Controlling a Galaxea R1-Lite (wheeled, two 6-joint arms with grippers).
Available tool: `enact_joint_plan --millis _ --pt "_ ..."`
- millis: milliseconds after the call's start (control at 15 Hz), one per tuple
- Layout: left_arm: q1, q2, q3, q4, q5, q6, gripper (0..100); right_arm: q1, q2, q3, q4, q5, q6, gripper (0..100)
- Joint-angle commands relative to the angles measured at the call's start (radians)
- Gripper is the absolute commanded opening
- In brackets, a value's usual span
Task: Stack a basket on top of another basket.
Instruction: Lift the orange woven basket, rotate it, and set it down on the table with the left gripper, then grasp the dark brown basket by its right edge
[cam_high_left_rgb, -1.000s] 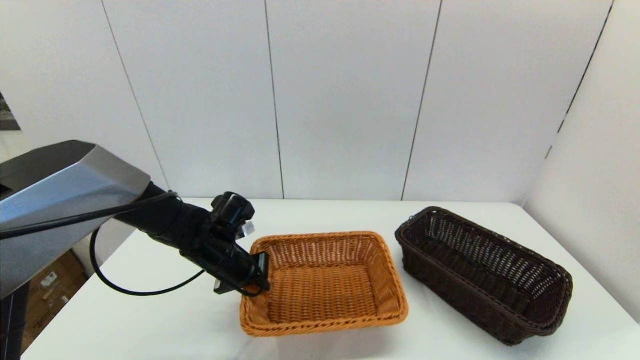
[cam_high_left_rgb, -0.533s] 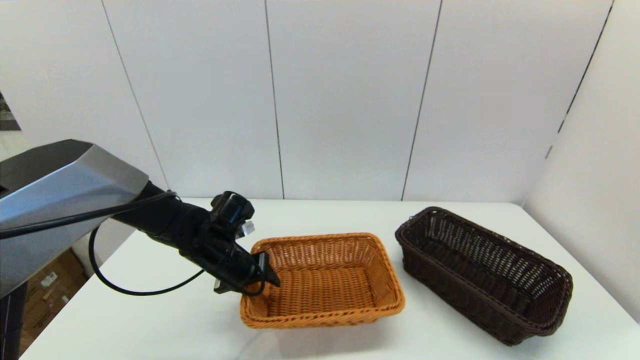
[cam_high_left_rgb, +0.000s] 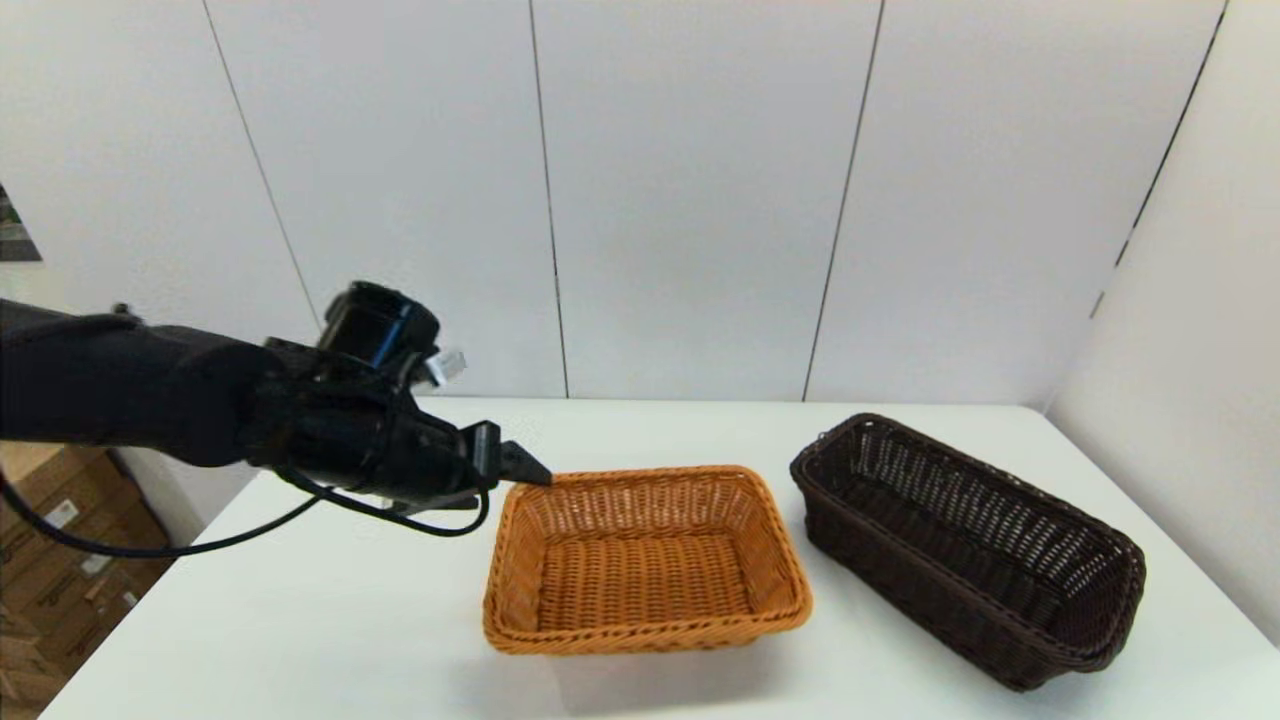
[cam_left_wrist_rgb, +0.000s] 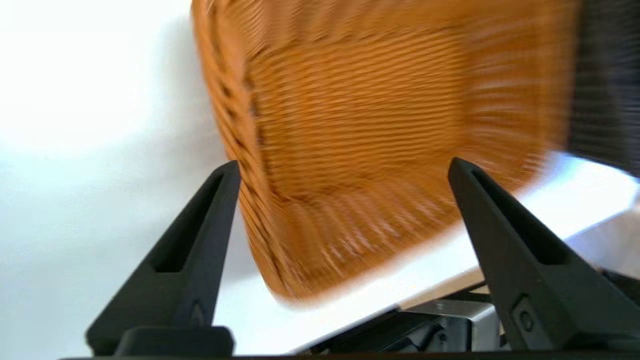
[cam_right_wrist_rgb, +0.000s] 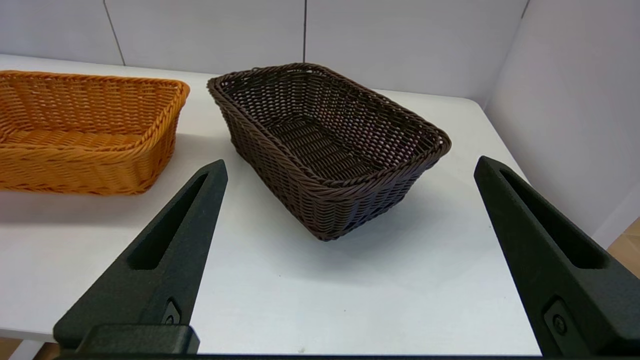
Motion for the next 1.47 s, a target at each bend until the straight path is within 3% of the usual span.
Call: enact_joint_plan --millis 67,267,467,733,1133,1467 --pt "-0.032 -0.443 0.07 0.126 0.137 0.108 100 0.0 0.001 0.0 0.0 0.0 -0.001 100" --pt "-0.105 -0.695 0.131 0.287 0.247 0.12 100 0.0 0.001 0.0 0.0 0.0 -0.001 100" --pt "-0.062 -0.926 0.223 0.431 0.289 0.133 100 0.0 0.001 0.0 0.0 0.0 -0.001 100" --pt "0.049 -1.187 0.421 0.455 0.312 0.217 100 0.0 0.001 0.0 0.0 0.0 -0.001 100" --pt "0.262 -1.317 0.461 0.504 0.287 0.28 100 0.0 0.001 0.0 0.0 0.0 -0.001 100" --pt "0.357 -1.463 0.494 0.506 0.24 0.377 100 0.0 0.001 0.0 0.0 0.0 -0.001 100"
